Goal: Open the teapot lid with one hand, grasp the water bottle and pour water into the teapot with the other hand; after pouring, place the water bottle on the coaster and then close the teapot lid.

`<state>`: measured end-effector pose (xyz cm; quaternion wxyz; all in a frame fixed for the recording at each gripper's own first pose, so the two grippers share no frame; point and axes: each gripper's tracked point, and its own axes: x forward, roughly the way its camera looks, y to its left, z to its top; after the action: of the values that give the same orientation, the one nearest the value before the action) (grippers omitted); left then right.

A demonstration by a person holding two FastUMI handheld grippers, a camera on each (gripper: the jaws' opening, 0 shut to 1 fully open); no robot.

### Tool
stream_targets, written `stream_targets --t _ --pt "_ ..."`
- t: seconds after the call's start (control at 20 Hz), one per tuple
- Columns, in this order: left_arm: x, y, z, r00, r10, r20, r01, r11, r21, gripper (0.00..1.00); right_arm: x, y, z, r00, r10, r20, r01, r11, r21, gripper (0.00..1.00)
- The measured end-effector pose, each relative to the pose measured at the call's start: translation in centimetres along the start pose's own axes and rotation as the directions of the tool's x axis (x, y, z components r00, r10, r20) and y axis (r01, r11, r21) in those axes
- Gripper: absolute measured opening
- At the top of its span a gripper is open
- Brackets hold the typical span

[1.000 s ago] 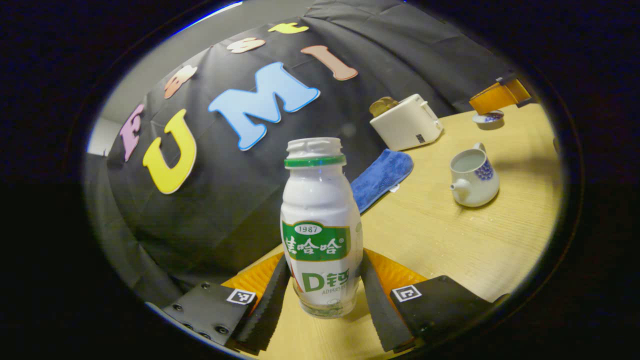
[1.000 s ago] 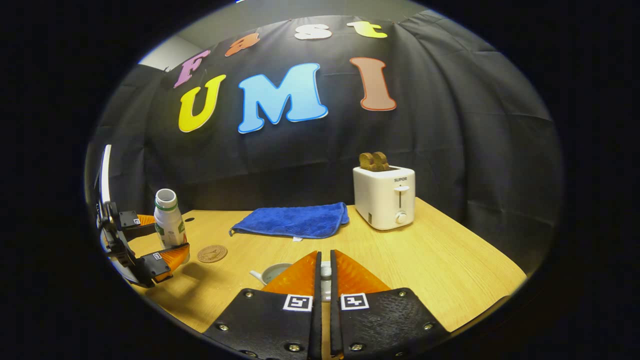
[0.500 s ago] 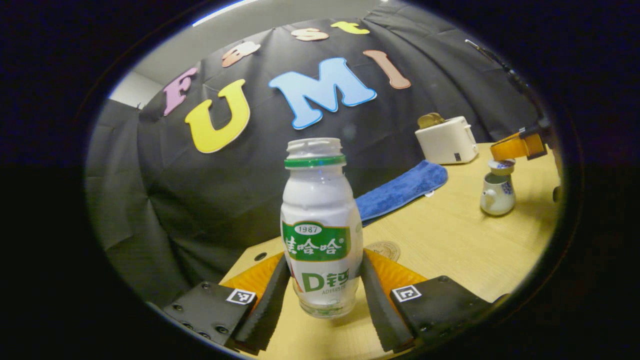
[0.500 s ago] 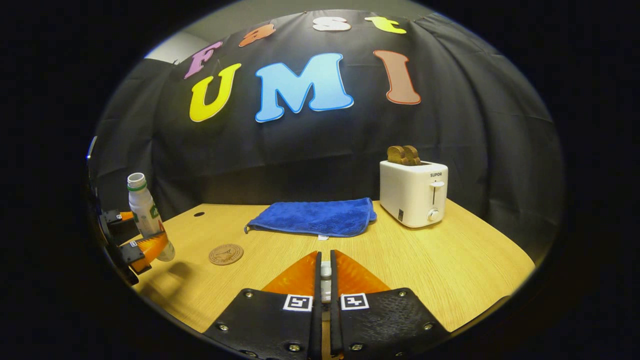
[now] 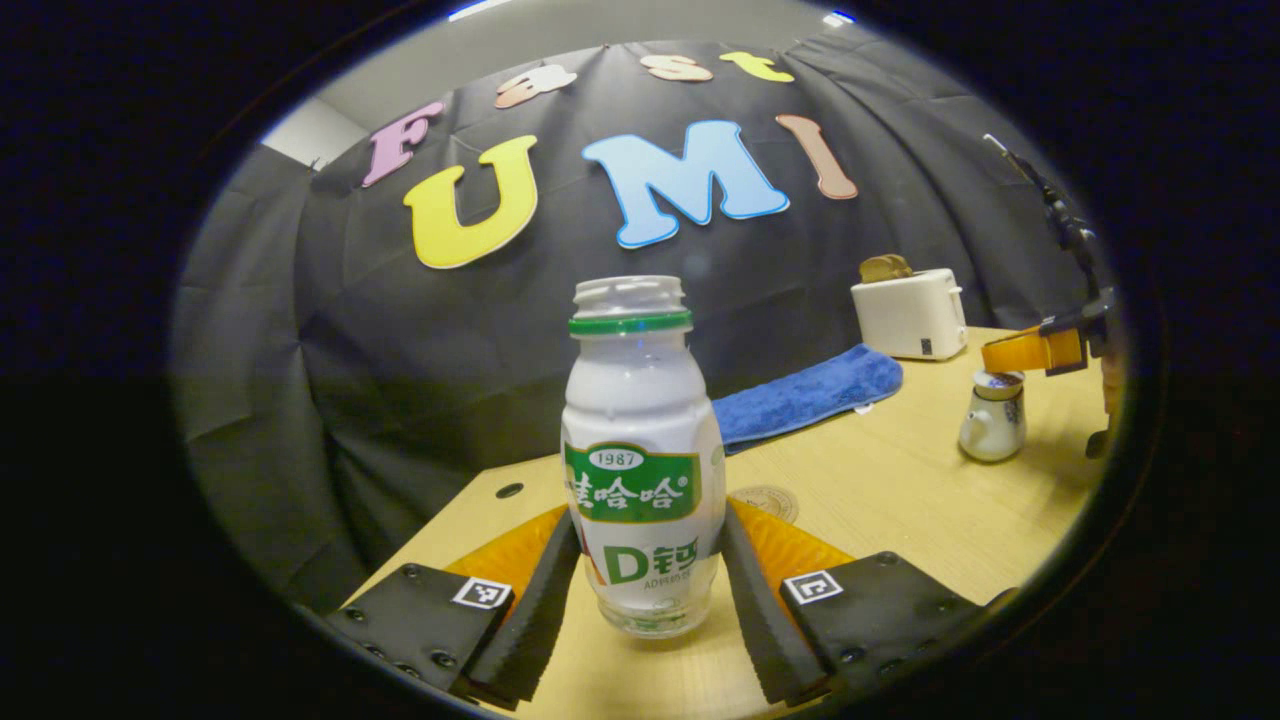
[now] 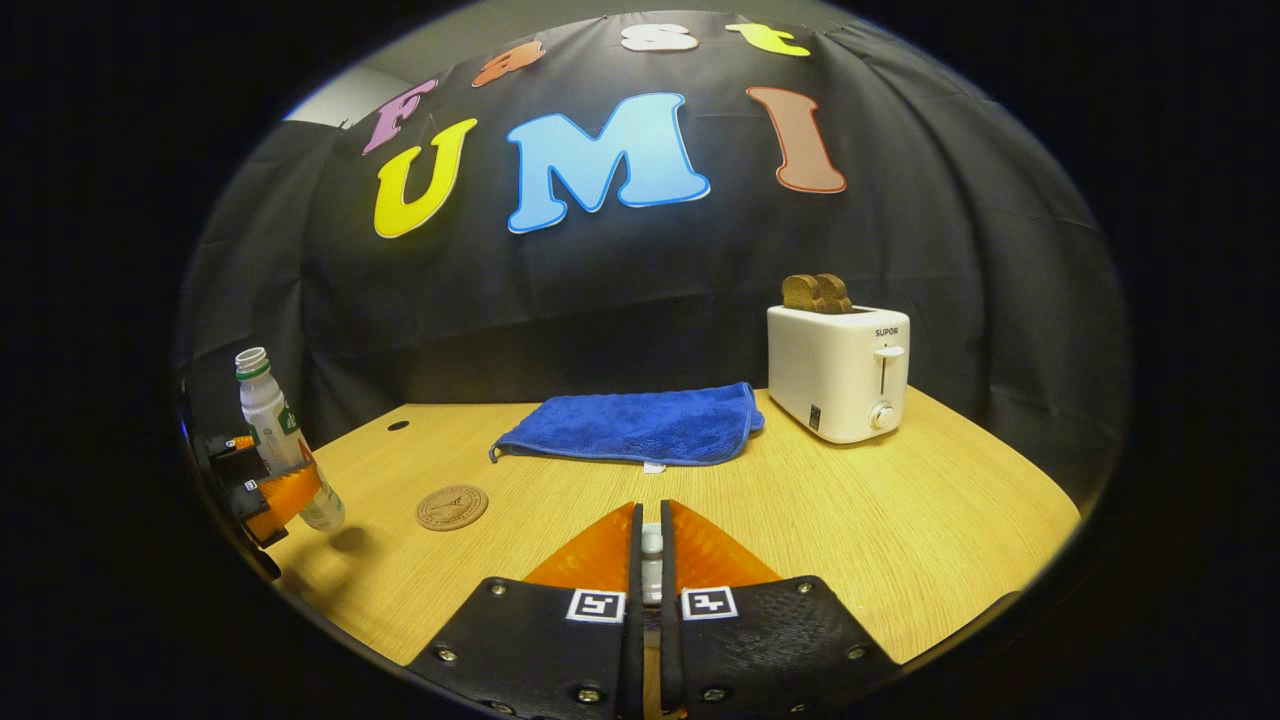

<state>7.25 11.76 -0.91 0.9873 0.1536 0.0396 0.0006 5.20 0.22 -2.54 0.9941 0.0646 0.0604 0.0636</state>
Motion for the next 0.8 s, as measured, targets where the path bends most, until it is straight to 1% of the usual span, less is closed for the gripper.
stream_targets --t 0.1,0.15,0.35,0.6,0.65,0.7,0.75,0.8 --pt "0.0 0.3 0.1 1.000 0.002 0.005 -0.002 1.000 -0.014 0.84 0.0 -0.1 -0.3 1.000 0.000 -0.008 0.000 1.000 0.002 0.06" --pt "0.0 0.4 0.4 1.000 0.004 0.007 -0.003 1.000 -0.018 0.89 0.1 -0.2 -0.4 1.000 -0.001 -0.012 0.001 1.000 0.006 0.06" --pt "0.4 -0.1 1.1 1.000 0.001 0.020 -0.001 1.000 -0.027 0.89 0.1 -0.1 -0.7 1.000 0.000 -0.017 0.000 1.000 0.005 0.06" --pt "0.8 -1.2 1.7 1.000 -0.014 0.028 0.015 0.999 -0.037 0.89 0.0 -0.1 -0.9 1.000 -0.013 -0.012 0.012 0.999 -0.041 0.06" --pt "0.8 -1.3 1.8 0.999 -0.015 0.029 0.016 0.999 -0.038 0.89 0.1 -0.1 -0.9 1.000 -0.017 -0.012 0.016 0.999 -0.046 0.09" --pt "0.9 -1.4 1.9 0.999 -0.015 0.030 0.016 0.999 -0.038 0.89 0.0 -0.1 -0.9 1.000 -0.019 -0.011 0.018 0.998 -0.052 0.09" --pt "1.0 -1.4 2.0 0.999 -0.014 0.032 0.015 0.999 -0.039 0.89 0.0 0.0 -0.7 1.000 -0.018 -0.005 0.018 0.998 -0.055 0.14" --pt "0.9 -1.4 2.1 0.999 -0.013 0.033 0.015 0.999 -0.042 0.89 -0.1 0.1 -0.5 1.000 -0.013 0.002 0.013 0.998 -0.056 0.31"
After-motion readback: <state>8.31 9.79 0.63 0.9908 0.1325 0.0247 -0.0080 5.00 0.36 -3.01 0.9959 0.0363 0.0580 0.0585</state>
